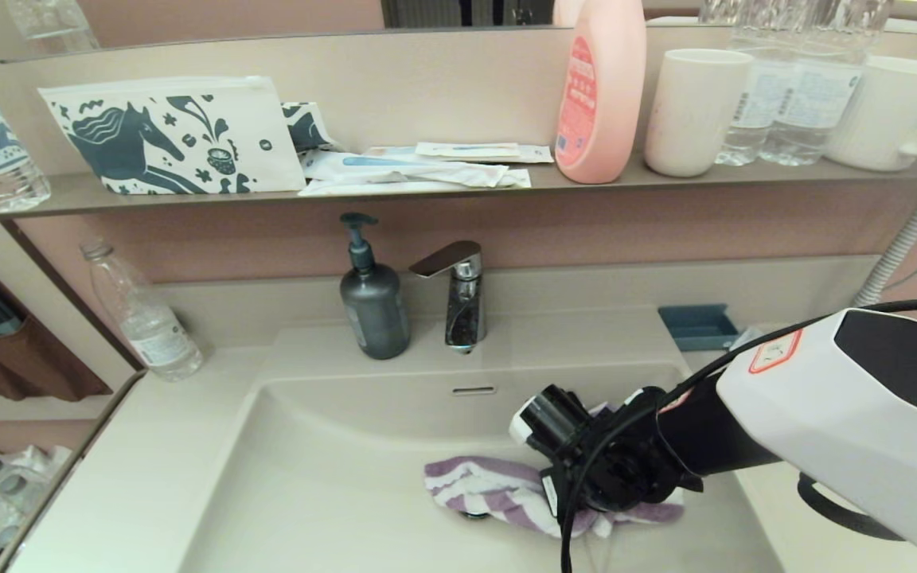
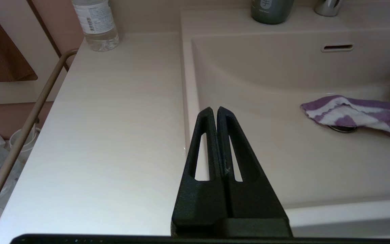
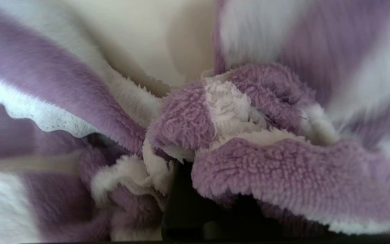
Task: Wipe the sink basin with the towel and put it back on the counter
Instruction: Wipe the sink
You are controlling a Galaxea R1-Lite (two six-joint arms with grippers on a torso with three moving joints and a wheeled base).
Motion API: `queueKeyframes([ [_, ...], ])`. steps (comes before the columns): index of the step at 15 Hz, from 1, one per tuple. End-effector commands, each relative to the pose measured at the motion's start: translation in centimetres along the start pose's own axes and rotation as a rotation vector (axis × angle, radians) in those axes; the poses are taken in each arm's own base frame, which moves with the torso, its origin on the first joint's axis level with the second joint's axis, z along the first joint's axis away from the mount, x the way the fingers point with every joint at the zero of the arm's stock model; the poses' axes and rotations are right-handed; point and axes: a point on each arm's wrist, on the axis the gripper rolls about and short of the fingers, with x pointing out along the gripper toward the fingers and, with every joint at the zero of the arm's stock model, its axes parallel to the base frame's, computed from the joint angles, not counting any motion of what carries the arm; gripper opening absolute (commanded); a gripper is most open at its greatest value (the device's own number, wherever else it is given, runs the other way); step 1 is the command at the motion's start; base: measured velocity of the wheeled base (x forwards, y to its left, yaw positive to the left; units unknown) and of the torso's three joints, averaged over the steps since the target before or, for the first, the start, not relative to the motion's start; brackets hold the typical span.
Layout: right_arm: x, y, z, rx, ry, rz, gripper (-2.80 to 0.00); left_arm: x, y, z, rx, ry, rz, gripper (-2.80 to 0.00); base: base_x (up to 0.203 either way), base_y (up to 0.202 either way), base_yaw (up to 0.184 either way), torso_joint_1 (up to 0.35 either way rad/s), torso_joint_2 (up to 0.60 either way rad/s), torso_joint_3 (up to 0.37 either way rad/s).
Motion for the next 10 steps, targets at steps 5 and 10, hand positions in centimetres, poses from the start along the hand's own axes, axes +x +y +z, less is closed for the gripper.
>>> queueKeyframes([
  [5, 0.6, 5.7, -3.0, -0.126, 0.062, 0.112, -2.80, 0.0, 0.0, 0.0, 0.000, 0.001, 0.000, -2.80, 0.000, 0.000, 0.000, 0.000, 0.00, 0.000],
  [10, -0.5, 9.6, -0.7, -0.134, 0.028, 0.227, -2.80, 0.0, 0.0, 0.0, -0.001, 0.001, 0.000, -2.80, 0.000, 0.000, 0.000, 0.000, 0.00, 0.000],
])
